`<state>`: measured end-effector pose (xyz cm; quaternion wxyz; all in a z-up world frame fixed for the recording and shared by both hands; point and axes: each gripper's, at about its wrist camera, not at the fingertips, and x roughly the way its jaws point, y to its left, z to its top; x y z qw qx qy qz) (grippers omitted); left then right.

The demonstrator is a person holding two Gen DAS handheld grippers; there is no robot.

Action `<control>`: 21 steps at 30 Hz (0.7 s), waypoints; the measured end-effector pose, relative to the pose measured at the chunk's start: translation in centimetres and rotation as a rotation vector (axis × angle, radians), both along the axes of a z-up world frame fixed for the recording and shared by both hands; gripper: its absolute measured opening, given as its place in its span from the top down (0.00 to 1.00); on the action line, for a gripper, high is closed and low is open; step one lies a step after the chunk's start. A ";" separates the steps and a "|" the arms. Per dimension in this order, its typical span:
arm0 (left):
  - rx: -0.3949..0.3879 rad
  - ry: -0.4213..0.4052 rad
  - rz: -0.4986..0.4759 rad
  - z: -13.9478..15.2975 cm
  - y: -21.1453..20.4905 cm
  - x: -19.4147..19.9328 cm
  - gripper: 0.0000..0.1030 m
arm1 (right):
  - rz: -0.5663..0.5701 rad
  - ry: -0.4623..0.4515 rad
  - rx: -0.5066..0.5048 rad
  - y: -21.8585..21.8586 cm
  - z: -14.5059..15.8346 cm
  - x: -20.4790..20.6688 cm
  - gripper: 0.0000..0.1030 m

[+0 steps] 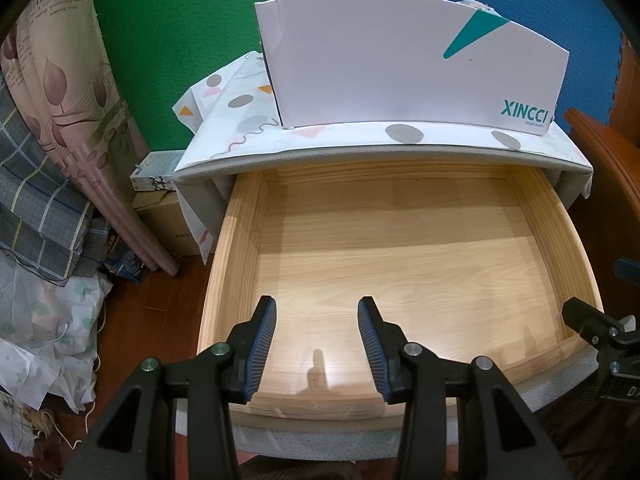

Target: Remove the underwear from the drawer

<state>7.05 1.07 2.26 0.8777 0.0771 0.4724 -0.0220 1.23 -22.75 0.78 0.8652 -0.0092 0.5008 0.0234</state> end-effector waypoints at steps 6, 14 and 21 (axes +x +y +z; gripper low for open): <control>-0.003 0.001 0.001 0.1 -0.1 0.0 0.58 | 0.001 0.000 0.002 0.0 0.0 -0.1 0.01; 0.002 0.000 -0.006 0.0 -0.3 -0.1 0.58 | 0.001 -0.001 -0.003 0.0 0.0 -0.1 0.01; 0.001 0.000 -0.006 0.0 -0.3 0.0 0.58 | 0.000 0.000 -0.007 0.1 -0.1 -0.1 0.01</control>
